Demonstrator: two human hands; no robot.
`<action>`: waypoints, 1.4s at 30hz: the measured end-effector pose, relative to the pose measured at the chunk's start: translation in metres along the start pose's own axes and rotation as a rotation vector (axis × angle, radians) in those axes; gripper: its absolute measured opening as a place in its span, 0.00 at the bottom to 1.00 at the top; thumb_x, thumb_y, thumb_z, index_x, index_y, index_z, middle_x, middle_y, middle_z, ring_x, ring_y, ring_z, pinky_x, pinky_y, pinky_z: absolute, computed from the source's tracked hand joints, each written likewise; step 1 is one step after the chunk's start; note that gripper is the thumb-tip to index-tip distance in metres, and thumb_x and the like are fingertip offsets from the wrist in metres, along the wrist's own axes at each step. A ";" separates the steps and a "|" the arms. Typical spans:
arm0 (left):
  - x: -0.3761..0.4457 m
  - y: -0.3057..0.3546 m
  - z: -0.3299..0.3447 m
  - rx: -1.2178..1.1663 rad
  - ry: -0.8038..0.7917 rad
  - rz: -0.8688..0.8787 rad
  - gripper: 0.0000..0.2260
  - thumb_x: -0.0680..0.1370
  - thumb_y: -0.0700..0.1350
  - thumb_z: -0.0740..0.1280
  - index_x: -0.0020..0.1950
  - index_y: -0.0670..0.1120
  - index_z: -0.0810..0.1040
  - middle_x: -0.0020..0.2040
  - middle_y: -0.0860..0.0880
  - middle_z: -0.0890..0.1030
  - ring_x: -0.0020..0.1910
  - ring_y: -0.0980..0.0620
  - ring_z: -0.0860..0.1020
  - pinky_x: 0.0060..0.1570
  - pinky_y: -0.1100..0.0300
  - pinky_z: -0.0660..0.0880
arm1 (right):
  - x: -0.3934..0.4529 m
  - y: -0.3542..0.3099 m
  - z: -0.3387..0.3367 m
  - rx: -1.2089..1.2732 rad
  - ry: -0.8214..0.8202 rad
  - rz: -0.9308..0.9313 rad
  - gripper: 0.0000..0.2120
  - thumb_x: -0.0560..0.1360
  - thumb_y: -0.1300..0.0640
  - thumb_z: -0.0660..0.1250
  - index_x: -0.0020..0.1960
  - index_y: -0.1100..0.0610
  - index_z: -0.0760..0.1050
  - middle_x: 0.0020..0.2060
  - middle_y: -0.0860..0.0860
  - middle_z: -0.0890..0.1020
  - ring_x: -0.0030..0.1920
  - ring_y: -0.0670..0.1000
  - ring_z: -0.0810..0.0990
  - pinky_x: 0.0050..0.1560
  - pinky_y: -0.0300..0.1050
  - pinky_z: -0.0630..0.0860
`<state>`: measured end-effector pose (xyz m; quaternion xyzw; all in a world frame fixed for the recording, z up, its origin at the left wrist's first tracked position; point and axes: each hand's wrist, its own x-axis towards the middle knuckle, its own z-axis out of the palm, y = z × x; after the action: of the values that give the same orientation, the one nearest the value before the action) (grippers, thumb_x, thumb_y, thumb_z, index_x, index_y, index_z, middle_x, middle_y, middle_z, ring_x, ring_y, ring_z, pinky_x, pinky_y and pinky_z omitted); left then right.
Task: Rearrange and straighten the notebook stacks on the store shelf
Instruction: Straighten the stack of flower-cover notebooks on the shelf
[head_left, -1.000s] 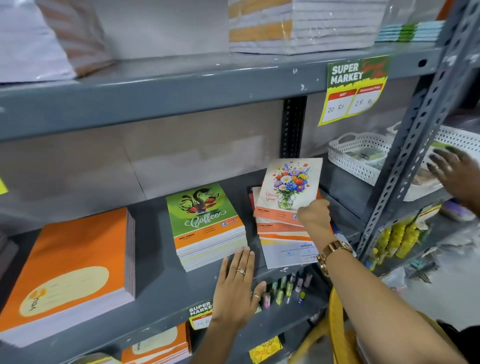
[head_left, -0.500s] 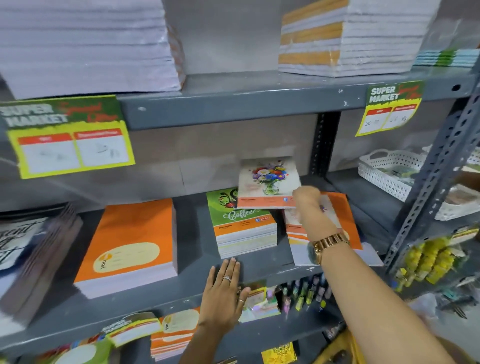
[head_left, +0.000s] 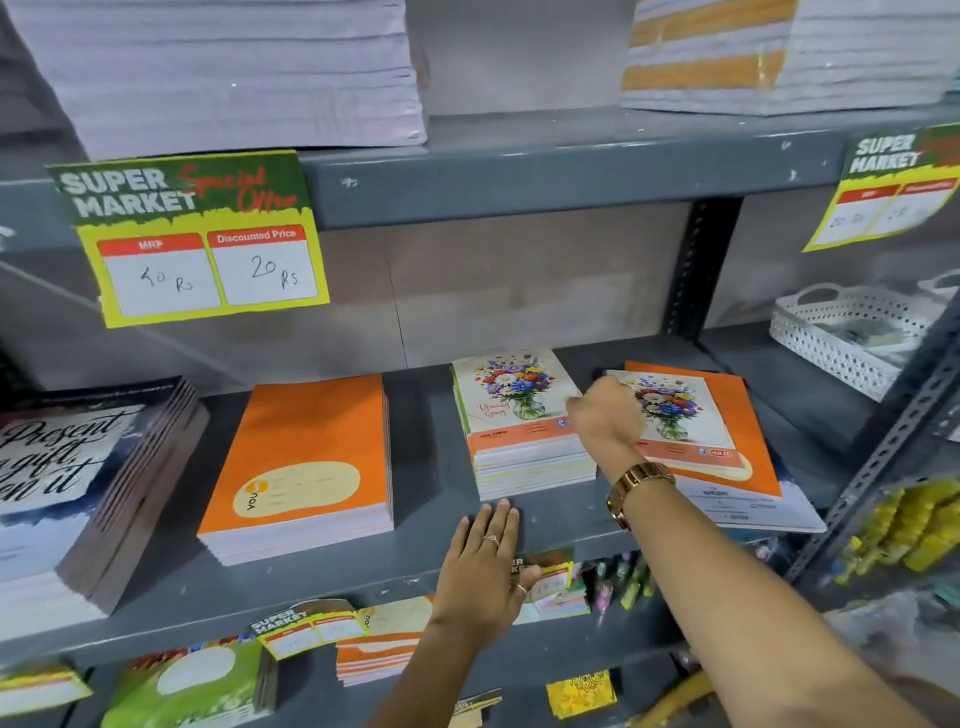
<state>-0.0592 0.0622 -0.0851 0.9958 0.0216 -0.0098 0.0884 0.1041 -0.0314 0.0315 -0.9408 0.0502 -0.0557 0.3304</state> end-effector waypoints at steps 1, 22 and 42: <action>0.001 0.001 0.000 0.013 -0.008 0.002 0.29 0.79 0.59 0.45 0.74 0.48 0.39 0.77 0.49 0.41 0.76 0.49 0.39 0.71 0.54 0.33 | 0.000 0.003 -0.002 -0.046 0.019 -0.010 0.11 0.73 0.56 0.67 0.51 0.63 0.77 0.51 0.60 0.82 0.51 0.61 0.81 0.39 0.45 0.72; 0.063 0.053 0.007 0.023 -0.063 0.225 0.29 0.80 0.58 0.46 0.75 0.46 0.41 0.78 0.49 0.43 0.76 0.51 0.41 0.74 0.53 0.36 | 0.052 0.105 -0.051 -0.380 -0.229 0.418 0.48 0.64 0.36 0.72 0.71 0.64 0.59 0.69 0.60 0.65 0.67 0.59 0.68 0.60 0.50 0.73; 0.047 0.044 -0.004 -0.070 -0.117 0.198 0.28 0.80 0.57 0.47 0.75 0.46 0.43 0.78 0.49 0.43 0.76 0.52 0.41 0.74 0.54 0.38 | 0.042 0.042 -0.091 0.341 0.314 0.263 0.17 0.76 0.63 0.61 0.62 0.68 0.64 0.61 0.67 0.75 0.62 0.68 0.73 0.57 0.56 0.72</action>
<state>-0.0102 0.0212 -0.0745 0.9871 -0.0817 -0.0583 0.1248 0.1307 -0.1261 0.0786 -0.8367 0.2127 -0.1653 0.4768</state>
